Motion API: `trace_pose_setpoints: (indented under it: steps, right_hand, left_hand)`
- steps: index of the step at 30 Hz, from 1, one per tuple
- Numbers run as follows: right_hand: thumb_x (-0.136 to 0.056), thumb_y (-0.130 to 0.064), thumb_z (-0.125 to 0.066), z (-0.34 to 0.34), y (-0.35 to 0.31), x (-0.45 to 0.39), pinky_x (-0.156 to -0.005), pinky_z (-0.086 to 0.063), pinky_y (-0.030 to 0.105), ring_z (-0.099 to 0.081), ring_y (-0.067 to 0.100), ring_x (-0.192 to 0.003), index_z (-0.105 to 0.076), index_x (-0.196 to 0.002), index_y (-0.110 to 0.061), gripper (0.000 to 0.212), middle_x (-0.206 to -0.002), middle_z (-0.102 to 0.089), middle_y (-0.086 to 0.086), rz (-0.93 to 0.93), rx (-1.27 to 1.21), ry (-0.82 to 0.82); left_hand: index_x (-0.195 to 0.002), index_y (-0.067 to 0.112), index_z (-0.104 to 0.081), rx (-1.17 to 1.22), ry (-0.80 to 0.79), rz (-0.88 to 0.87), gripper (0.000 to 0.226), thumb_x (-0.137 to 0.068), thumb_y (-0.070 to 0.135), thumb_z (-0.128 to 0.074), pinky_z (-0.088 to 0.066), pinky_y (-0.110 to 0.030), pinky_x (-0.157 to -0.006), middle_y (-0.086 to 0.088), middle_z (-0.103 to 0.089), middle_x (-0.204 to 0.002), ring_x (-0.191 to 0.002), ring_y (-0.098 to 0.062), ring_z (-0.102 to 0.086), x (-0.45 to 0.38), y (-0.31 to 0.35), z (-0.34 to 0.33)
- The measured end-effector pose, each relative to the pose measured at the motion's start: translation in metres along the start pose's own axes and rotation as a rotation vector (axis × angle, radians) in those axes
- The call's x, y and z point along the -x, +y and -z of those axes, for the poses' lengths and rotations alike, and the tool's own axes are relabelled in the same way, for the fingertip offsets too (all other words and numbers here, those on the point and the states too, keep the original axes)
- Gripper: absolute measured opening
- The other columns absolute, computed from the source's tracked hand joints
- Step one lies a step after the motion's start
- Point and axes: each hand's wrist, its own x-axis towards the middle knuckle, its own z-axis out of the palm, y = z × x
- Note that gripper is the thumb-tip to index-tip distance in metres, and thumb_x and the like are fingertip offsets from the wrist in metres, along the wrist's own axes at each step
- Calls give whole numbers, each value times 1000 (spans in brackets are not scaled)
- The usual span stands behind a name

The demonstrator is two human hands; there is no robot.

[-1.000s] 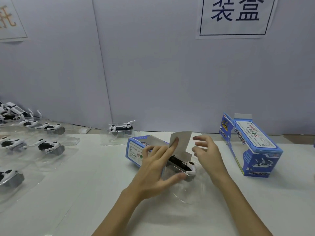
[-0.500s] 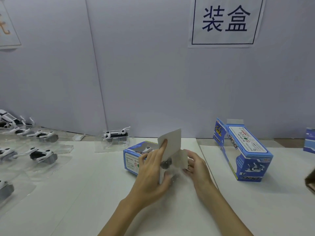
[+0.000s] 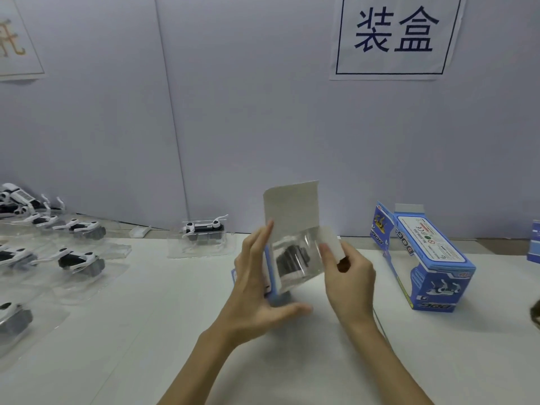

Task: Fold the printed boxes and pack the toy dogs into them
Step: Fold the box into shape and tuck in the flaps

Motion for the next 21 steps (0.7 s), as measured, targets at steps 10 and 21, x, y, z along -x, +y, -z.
trace_pose_setpoints:
  steps: [10, 21]
  right_hand:
    - [-102, -42, -51, 9, -23, 1, -97, -57, 48, -61, 17, -122, -59, -144, -21, 48, -130, -61, -7, 16, -173, -189]
    - [-98, -41, -45, 6, -19, 1, -80, -61, 44, -70, 31, -112, -73, -89, -44, 29, -118, -72, -10, -100, -429, -235]
  left_hand:
    - [-148, 42, -26, 434, 156, 171, 81, -90, 30, -81, -64, -45, -83, 10, -52, -144, -124, -29, -67, -6, 10, -4]
    - [-123, 43, -55, 308, 86, 187, 39, -88, 49, -73, -63, -42, -89, 23, -59, -129, -124, -12, -64, -6, 10, 0]
